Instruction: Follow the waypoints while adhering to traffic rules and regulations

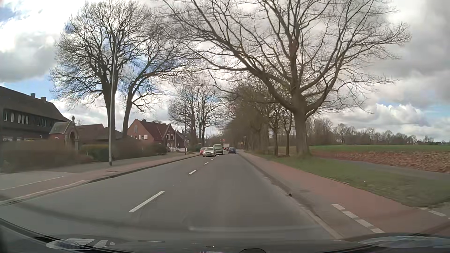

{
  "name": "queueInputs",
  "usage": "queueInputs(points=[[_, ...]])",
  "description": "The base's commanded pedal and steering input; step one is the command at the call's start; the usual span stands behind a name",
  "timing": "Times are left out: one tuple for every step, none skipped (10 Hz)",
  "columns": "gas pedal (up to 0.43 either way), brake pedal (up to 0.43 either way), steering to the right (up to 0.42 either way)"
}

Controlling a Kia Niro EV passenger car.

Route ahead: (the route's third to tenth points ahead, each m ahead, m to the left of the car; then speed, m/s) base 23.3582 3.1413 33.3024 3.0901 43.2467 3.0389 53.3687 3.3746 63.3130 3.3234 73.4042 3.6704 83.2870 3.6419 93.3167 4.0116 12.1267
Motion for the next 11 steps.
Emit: queueInputs(points=[[0.169, 0.000, 0.005], [0.169, 0.000, 0.005], [0.169, 0.000, 0.005], [0.177, 0.000, 0.005], [0.177, 0.000, 0.005], [0.177, 0.000, 0.004], [0.177, 0.000, 0.002], [0.177, 0.000, 0.001], [0.177, 0.000, 0.000], [0.177, 0.000, 0.000], [0.177, 0.000, 0.000]])
